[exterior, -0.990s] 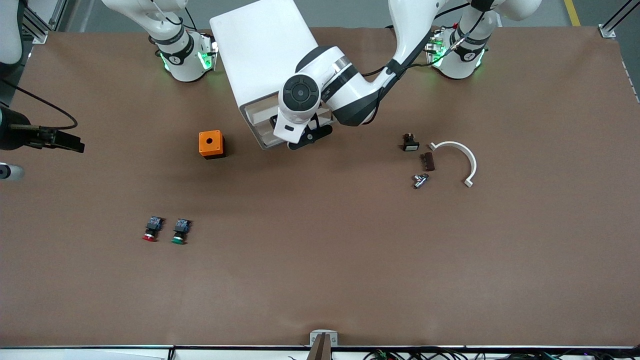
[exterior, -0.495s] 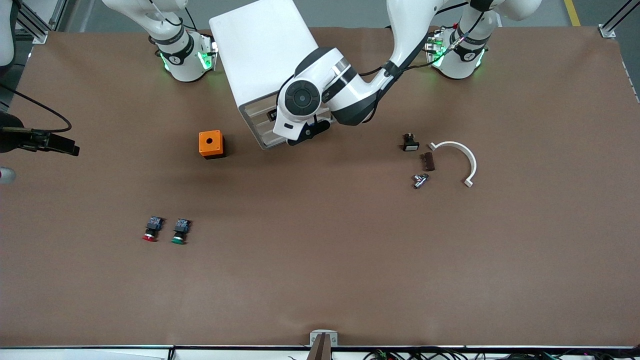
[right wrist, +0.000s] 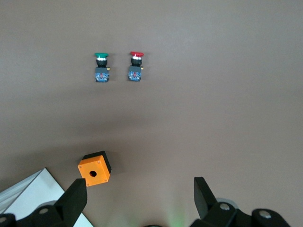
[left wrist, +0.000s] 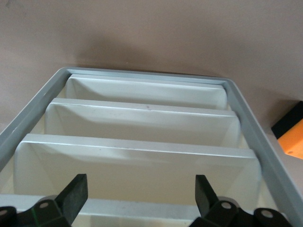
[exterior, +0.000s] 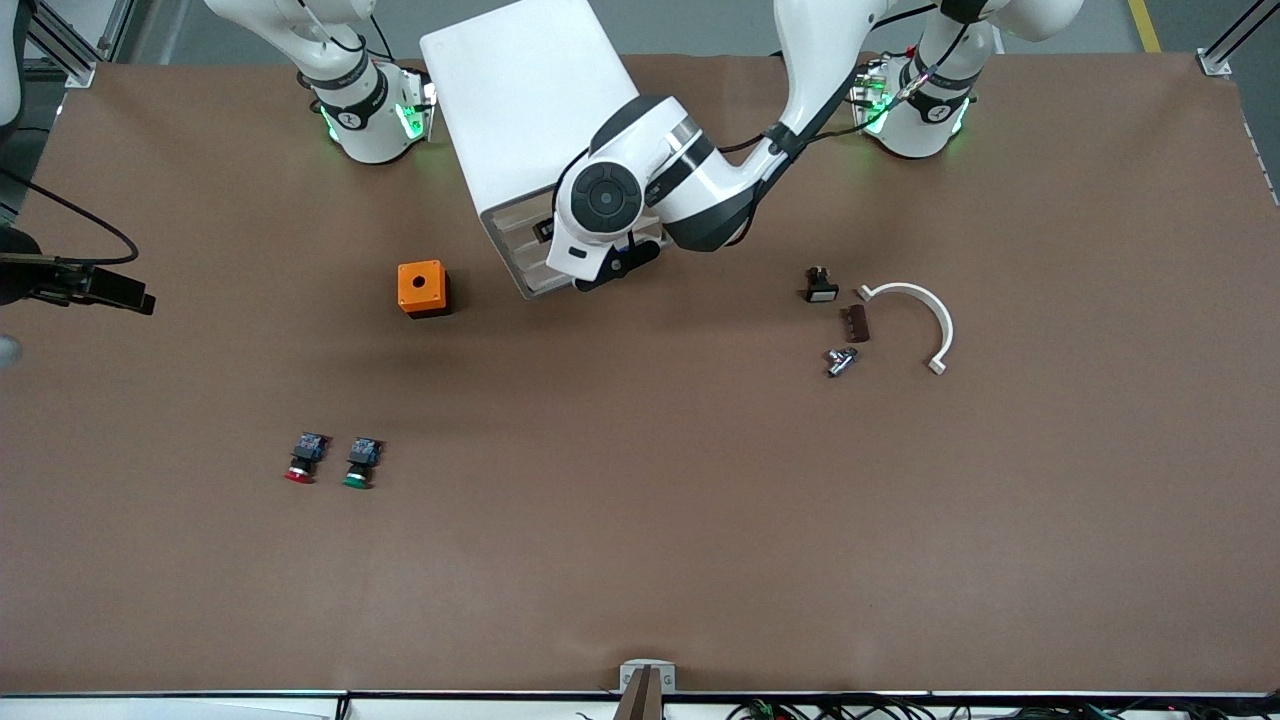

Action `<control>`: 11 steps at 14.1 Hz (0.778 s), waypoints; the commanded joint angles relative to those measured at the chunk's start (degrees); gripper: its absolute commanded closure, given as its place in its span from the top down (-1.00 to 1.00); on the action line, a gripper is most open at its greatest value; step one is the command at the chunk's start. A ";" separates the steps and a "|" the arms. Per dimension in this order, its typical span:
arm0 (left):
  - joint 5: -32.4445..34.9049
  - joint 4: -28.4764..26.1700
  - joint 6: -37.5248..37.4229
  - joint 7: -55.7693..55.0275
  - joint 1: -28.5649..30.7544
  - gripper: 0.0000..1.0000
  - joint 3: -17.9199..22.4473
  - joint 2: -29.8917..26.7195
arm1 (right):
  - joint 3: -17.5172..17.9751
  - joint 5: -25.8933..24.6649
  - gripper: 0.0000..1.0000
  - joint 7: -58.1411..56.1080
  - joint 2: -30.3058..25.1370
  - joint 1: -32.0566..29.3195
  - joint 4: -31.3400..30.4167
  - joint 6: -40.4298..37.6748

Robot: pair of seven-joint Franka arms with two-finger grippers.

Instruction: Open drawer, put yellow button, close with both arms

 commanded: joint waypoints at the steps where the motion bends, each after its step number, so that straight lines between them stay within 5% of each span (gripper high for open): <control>1: 2.56 0.24 -0.04 -0.91 2.77 1.00 0.22 -3.09 | 1.09 2.58 1.00 0.66 -0.19 -1.23 3.25 -1.85; 5: 9.85 0.42 -0.74 2.94 9.28 0.99 0.14 -10.64 | 0.92 3.20 1.00 2.68 -3.18 -1.22 1.76 -6.68; 11: 15.05 0.24 -16.98 23.94 19.03 0.99 0.22 -21.46 | 1.00 3.20 1.00 2.50 -8.10 -1.67 -1.39 -8.01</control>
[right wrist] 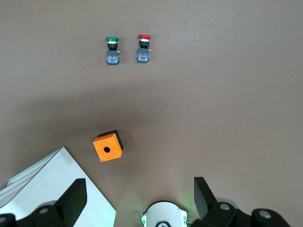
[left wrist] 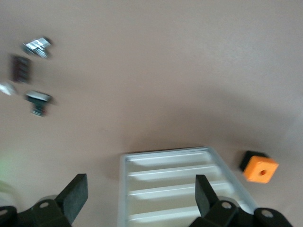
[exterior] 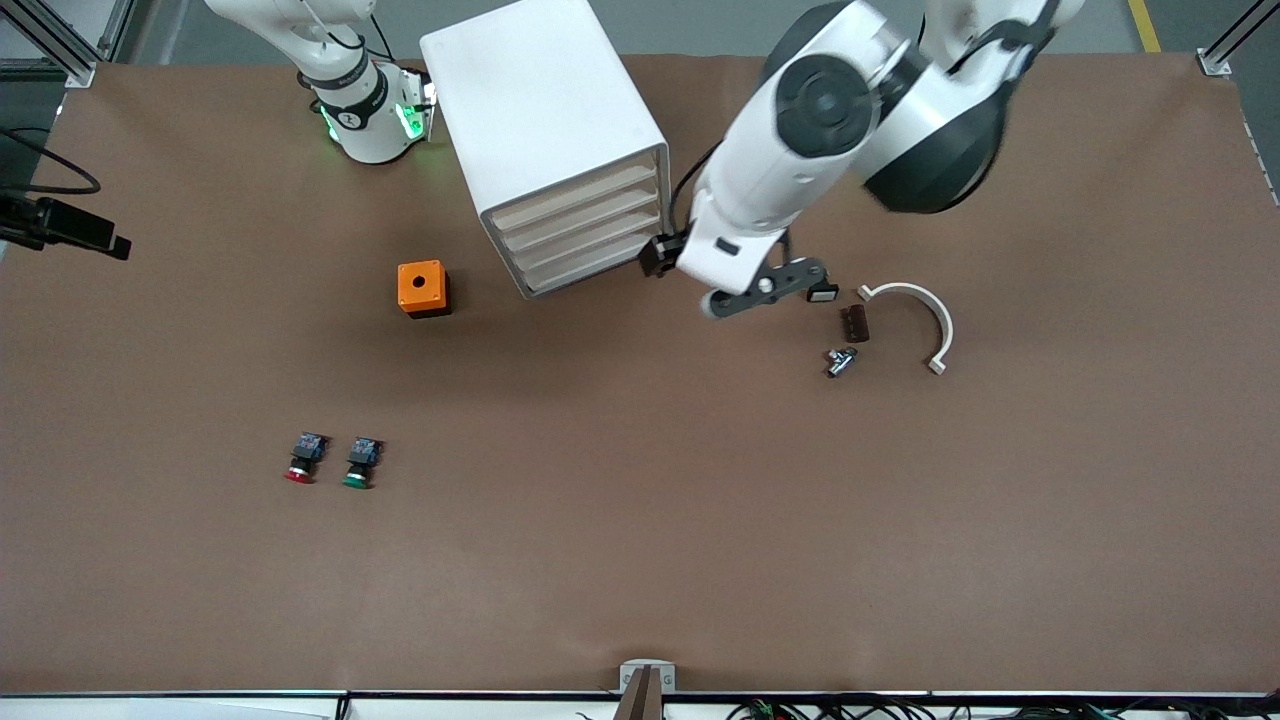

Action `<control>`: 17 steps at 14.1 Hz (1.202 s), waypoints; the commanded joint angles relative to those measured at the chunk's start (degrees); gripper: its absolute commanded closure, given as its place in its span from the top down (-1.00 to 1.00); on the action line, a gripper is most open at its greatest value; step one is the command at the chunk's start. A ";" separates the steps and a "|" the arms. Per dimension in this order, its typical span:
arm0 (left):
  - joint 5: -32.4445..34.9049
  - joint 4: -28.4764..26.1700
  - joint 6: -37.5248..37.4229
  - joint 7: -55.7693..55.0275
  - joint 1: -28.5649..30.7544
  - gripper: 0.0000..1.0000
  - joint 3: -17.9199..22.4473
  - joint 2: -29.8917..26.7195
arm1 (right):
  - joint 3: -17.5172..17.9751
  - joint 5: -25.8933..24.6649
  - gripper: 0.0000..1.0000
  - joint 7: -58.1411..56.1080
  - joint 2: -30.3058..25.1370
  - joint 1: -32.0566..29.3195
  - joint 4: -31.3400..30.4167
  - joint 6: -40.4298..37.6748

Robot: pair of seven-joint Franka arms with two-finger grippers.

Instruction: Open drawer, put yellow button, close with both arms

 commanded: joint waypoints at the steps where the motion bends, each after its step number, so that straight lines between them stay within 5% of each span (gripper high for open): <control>1: 2.13 -2.17 -5.92 9.00 4.62 0.99 -0.24 -5.45 | 0.93 0.68 1.00 0.85 -4.81 -0.82 -5.30 1.69; 5: 2.91 -2.43 -12.53 27.98 15.69 0.99 -0.24 -9.68 | 0.85 0.68 1.00 0.85 -14.90 -0.56 -18.20 10.73; 9: 7.66 -4.53 -15.52 42.65 22.30 0.99 0.20 -12.83 | 0.15 0.68 1.00 0.85 -15.72 -0.82 -19.38 11.20; 13: 7.67 -11.03 -12.72 55.95 20.55 0.99 13.36 -18.64 | -0.21 0.95 1.00 -0.03 -15.81 -0.91 -18.68 10.05; 17: 7.58 -21.74 -2.19 59.04 22.65 0.99 16.99 -24.87 | 0.05 0.16 1.00 -3.01 -15.72 -0.73 -17.97 10.05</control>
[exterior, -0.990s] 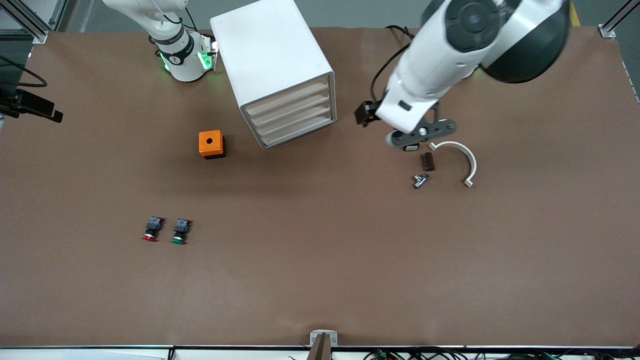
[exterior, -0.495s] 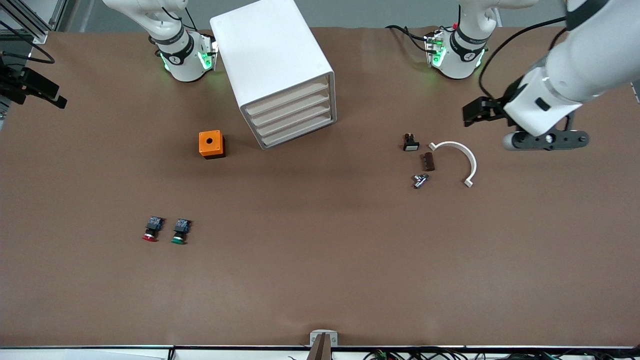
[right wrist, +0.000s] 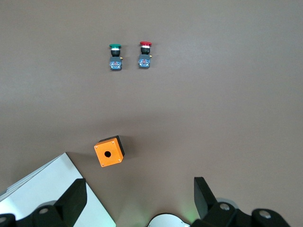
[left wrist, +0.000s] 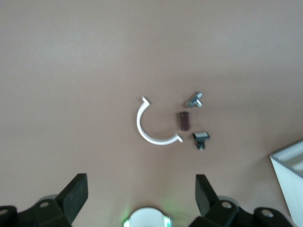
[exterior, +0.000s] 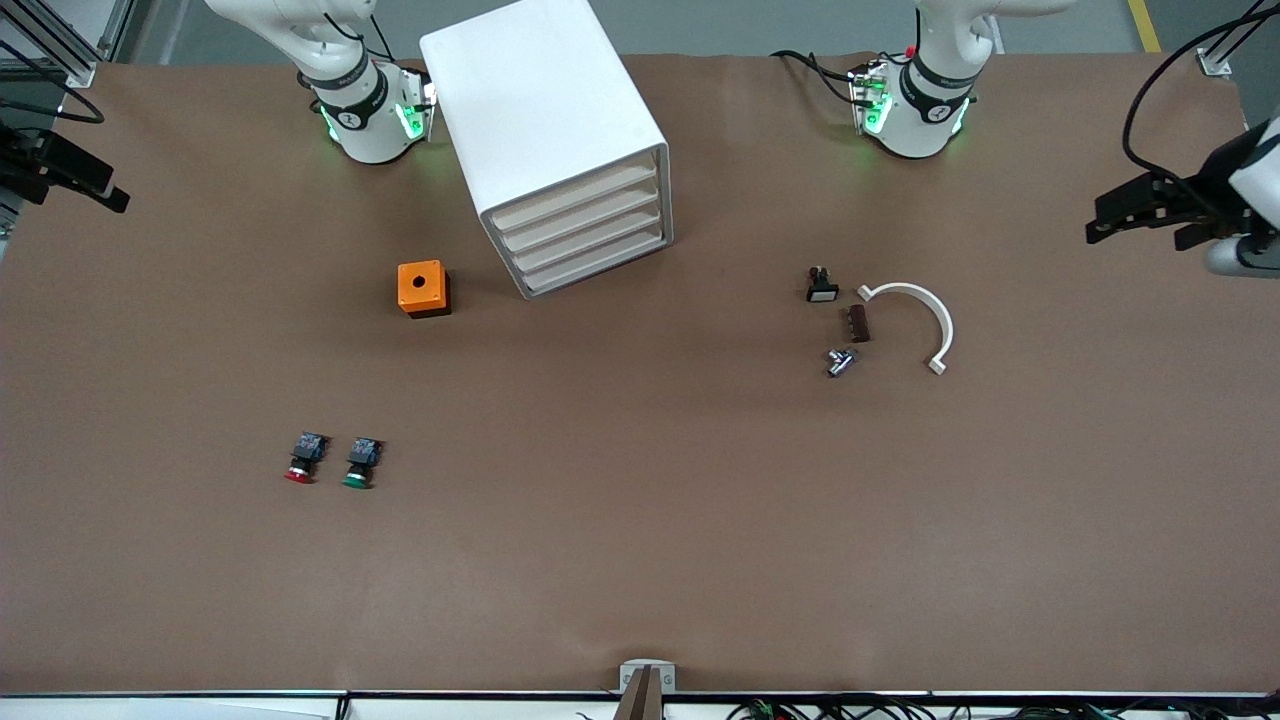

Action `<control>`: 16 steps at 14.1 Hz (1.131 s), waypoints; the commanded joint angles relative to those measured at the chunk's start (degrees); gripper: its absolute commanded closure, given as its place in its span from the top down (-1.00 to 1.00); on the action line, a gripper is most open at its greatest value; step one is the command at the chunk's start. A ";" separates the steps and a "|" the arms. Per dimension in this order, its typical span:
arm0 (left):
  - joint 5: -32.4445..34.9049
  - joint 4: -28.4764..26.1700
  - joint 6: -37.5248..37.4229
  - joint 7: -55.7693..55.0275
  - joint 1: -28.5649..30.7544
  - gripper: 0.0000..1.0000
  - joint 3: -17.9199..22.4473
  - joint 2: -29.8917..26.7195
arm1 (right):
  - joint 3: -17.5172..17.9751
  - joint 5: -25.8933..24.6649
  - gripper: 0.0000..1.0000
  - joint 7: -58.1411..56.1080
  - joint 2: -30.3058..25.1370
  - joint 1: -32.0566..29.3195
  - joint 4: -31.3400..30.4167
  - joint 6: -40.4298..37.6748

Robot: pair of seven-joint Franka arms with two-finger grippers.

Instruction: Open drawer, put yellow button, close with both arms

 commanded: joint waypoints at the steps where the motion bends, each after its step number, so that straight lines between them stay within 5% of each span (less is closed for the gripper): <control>1: 0.70 -9.55 7.81 0.85 1.94 0.99 0.54 -6.38 | 0.61 -0.32 1.00 -3.86 -1.00 -0.70 -0.12 0.00; 8: 0.79 -4.04 9.41 -0.20 4.24 0.99 0.45 -5.78 | 1.58 -2.61 1.00 -4.58 -1.00 0.70 -0.03 1.57; 16: 0.09 -3.68 8.98 0.06 4.33 0.99 0.19 -5.07 | 1.58 -2.53 1.00 -2.31 -0.92 0.62 -0.38 1.93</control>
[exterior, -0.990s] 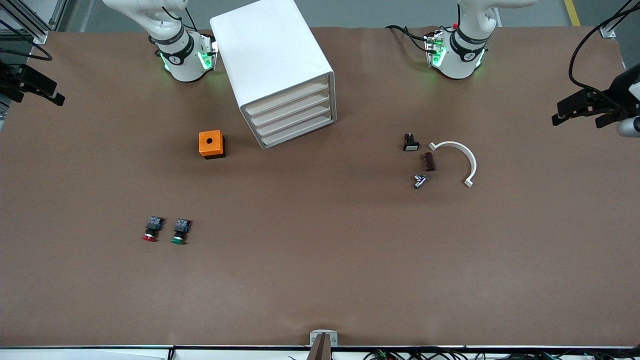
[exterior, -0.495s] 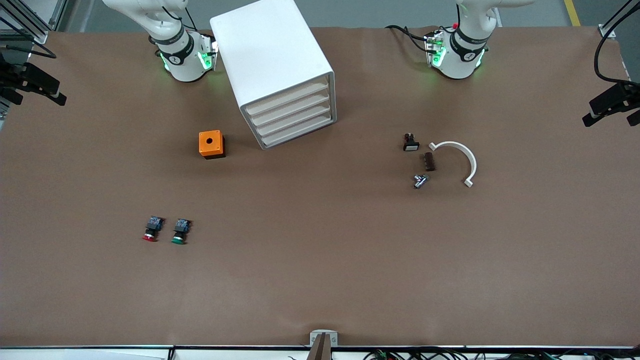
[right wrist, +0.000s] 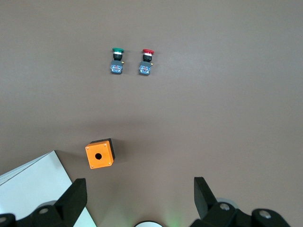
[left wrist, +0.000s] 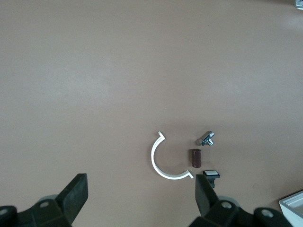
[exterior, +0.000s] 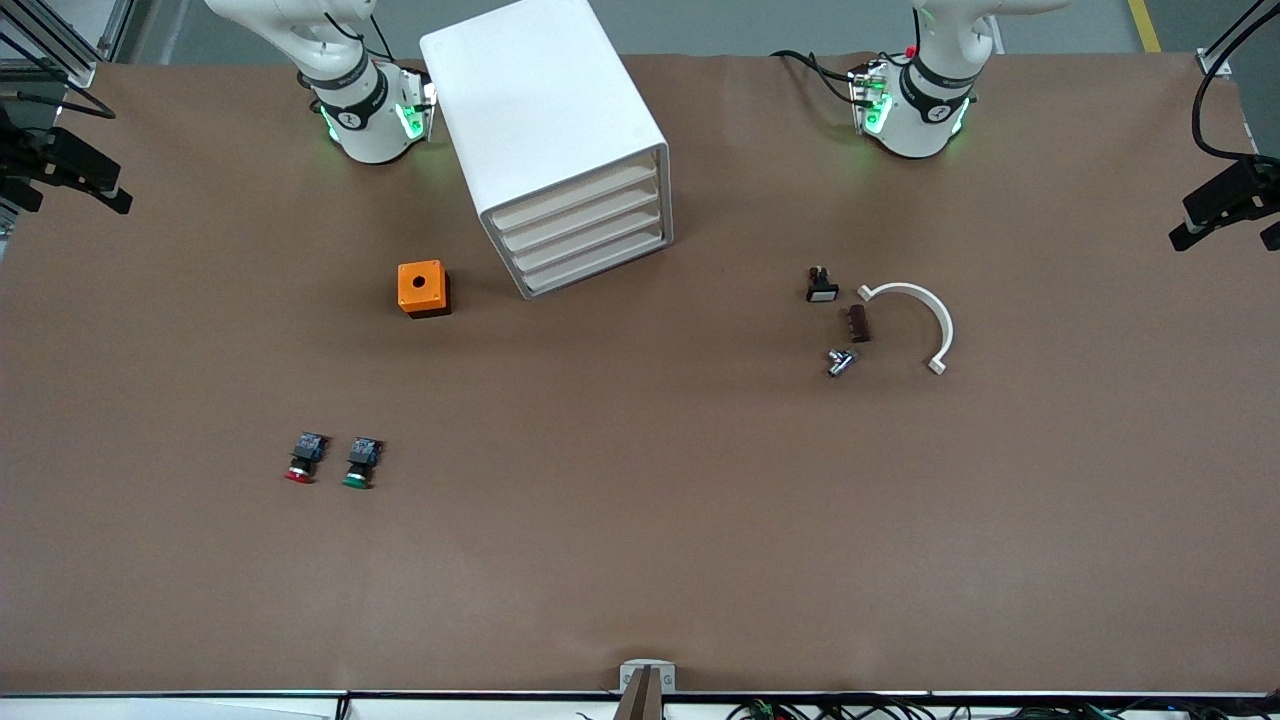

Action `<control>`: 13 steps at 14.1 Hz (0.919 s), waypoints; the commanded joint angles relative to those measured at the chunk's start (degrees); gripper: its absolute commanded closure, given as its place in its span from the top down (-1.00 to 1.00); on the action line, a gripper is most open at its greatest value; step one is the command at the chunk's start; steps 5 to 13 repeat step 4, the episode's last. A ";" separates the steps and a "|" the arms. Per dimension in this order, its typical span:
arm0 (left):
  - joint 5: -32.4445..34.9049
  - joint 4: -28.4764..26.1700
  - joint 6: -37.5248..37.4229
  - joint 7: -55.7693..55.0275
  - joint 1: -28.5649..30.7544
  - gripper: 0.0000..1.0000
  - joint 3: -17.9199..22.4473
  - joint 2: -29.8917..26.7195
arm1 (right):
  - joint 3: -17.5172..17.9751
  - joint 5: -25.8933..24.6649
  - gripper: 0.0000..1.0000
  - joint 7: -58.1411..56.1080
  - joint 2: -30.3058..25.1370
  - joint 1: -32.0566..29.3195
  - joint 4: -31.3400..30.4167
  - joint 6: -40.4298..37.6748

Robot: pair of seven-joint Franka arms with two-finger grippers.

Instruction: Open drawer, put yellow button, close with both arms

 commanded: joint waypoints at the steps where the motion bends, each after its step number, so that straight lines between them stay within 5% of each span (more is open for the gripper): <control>1: -0.01 0.43 -0.88 0.20 0.30 0.99 -0.07 0.14 | 0.17 -0.02 1.00 3.26 -0.89 0.34 -0.53 0.23; 13: 0.08 0.51 -0.89 -0.06 0.21 0.99 -0.07 0.14 | 0.09 -0.01 1.00 3.20 -0.89 0.08 -0.53 0.05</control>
